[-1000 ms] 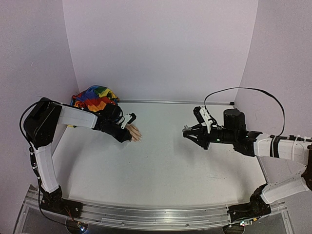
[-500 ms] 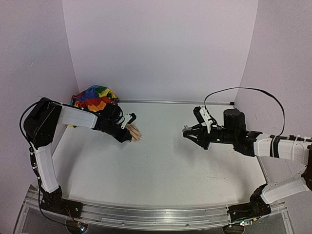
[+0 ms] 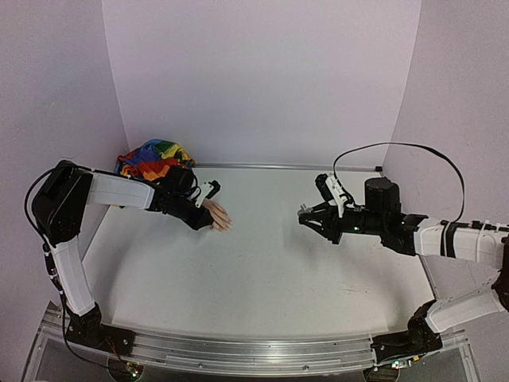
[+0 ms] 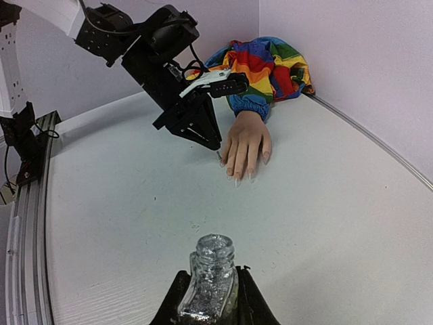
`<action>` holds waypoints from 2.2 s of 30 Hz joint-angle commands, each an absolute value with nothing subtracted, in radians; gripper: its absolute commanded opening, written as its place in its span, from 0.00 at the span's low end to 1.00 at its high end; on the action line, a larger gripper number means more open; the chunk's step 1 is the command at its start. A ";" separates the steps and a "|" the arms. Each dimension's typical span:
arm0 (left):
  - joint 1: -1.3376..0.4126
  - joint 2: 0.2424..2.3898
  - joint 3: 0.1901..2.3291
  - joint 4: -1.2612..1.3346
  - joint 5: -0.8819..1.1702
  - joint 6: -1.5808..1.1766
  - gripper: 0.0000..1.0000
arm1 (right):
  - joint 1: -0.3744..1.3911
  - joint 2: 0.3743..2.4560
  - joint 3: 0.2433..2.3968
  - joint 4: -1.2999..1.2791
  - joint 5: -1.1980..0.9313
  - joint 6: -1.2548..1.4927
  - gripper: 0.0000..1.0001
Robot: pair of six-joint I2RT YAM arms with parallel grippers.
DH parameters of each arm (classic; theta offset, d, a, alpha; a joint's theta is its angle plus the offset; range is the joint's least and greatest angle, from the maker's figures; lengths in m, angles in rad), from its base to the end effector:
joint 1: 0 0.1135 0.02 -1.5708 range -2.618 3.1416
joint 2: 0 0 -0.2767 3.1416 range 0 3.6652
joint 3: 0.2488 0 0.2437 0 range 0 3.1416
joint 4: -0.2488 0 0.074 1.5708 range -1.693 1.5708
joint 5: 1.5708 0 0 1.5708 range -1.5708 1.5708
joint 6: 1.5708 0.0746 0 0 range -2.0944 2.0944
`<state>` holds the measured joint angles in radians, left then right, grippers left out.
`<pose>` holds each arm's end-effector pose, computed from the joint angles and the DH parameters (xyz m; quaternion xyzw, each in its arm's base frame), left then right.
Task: Paint the nails
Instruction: Paint the nail with the hand.
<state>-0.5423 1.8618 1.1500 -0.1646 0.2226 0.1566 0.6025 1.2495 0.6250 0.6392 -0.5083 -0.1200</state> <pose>0.3438 -0.2264 0.1569 0.3555 0.8651 -0.1673 0.3119 0.2253 0.1991 0.2887 -0.4076 0.5722 0.3361 0.6273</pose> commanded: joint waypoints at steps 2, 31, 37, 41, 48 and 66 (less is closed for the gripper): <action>-0.527 1.842 1.153 -0.140 0.204 0.145 0.00 | 0.605 1.238 0.645 0.680 -0.528 -0.122 0.00; -0.523 1.886 1.197 -0.143 0.225 0.157 0.00 | 0.604 1.247 0.649 0.680 -0.532 -0.120 0.00; -0.523 1.892 1.199 -0.143 0.233 0.160 0.00 | 0.605 1.247 0.649 0.680 -0.532 -0.120 0.00; -0.524 1.887 1.195 -0.142 0.235 0.161 0.00 | 0.605 1.248 0.649 0.680 -0.532 -0.120 0.00; -0.525 1.896 1.203 -0.143 0.238 0.163 0.00 | 0.605 1.244 0.648 0.680 -0.532 -0.120 0.00; -0.525 1.911 1.209 -0.143 0.244 0.162 0.00 | 0.605 1.246 0.647 0.680 -0.531 -0.122 0.00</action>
